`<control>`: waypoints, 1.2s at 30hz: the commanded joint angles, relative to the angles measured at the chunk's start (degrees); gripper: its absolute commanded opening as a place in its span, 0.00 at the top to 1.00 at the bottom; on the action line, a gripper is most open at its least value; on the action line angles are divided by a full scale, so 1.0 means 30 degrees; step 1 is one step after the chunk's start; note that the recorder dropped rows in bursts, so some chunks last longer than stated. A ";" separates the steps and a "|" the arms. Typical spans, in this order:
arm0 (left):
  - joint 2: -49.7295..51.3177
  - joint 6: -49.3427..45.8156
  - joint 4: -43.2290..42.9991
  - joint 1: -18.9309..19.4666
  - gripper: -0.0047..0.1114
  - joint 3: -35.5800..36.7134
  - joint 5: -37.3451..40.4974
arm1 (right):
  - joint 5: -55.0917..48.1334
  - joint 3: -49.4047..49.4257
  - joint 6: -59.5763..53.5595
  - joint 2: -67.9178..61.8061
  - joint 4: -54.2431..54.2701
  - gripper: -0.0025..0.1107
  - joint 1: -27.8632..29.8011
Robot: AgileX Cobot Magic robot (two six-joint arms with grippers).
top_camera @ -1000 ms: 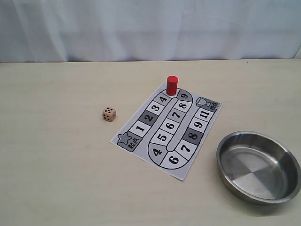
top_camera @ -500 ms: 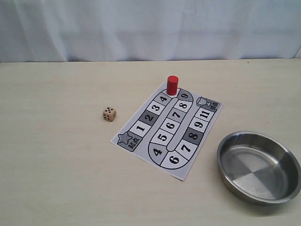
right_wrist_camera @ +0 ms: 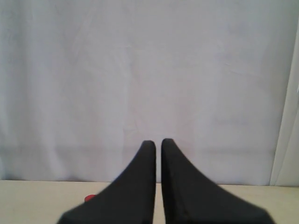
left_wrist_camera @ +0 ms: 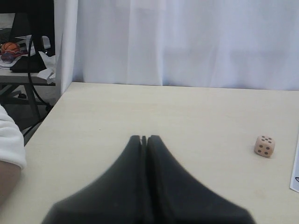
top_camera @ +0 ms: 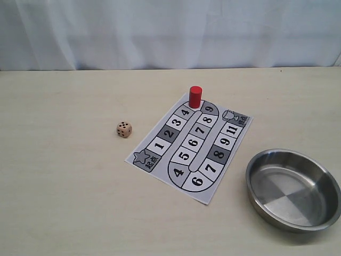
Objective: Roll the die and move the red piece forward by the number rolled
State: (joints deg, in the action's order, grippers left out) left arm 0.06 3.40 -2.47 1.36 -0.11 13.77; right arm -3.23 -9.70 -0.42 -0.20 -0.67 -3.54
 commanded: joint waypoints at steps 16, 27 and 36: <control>-0.0021 0.0097 -0.0022 -0.0002 0.96 0.0035 -0.0211 | 0.0305 0.3233 -0.0144 0.0065 -0.0055 0.94 0.1770; -0.0021 0.0097 -0.0022 -0.0002 0.96 0.0035 -0.0161 | -0.2010 0.3233 -0.0062 0.0065 0.0087 0.94 0.1831; -0.0021 0.0097 -0.0022 -0.0002 0.96 0.0035 -0.0161 | -0.2010 0.3233 -0.0062 0.0065 0.0087 0.94 0.1831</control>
State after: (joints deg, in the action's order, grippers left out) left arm 0.06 3.40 -2.47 1.36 -0.11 13.77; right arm -9.10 -0.17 -0.66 -0.27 -0.56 1.64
